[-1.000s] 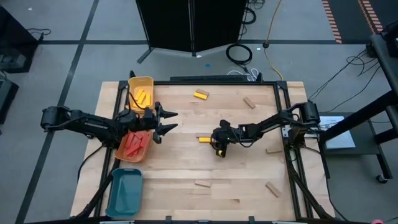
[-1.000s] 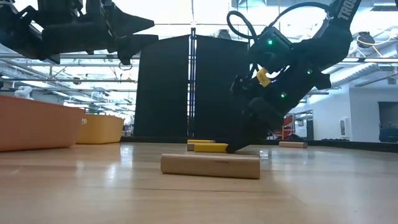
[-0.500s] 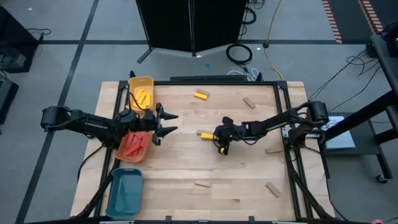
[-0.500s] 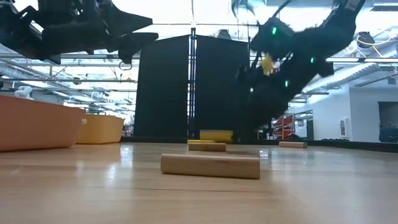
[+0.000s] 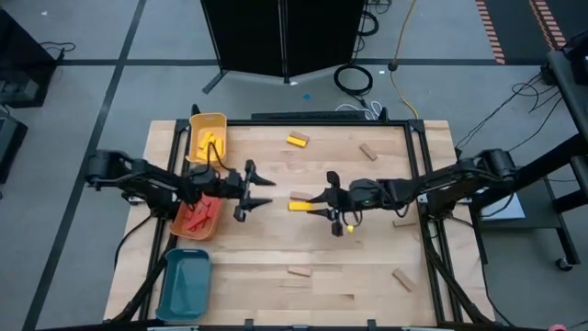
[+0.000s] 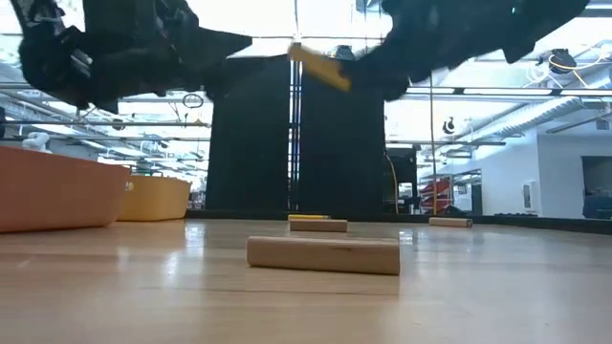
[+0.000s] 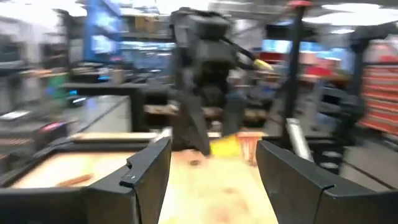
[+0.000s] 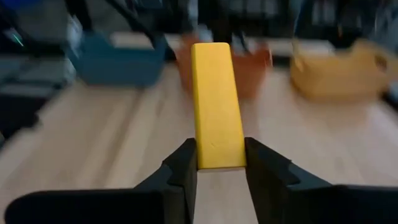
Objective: Sort blocks
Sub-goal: Put the center yellow block in the yellow bin
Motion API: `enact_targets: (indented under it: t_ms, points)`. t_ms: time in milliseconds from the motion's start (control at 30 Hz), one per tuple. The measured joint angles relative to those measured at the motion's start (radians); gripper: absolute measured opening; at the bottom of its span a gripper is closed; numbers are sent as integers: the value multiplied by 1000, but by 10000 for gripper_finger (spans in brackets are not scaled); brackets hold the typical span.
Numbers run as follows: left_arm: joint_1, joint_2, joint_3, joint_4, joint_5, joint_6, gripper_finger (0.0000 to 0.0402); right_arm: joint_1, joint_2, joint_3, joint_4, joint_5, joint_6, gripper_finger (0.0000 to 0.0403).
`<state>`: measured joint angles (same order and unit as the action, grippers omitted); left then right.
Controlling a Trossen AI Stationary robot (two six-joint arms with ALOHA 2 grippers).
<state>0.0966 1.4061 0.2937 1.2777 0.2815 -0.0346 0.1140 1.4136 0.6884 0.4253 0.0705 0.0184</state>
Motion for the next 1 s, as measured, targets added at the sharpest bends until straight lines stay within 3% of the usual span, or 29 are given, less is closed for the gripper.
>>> enact_targets:
  t_ms: [167,300,467,733,1000]
  points:
    - [-57,146,107,57,27,50,232,32,8,2,226,9,-22,92]
    - [-81,223,201,58,23,44,232,40,11,2,299,13,-7,92]
    - [-108,271,266,58,11,58,232,53,13,2,304,32,-4,93]
    - [-142,274,281,111,-100,99,232,93,13,2,295,187,-7,93]
    - [-150,274,281,179,-108,103,232,109,13,2,286,279,-8,93]
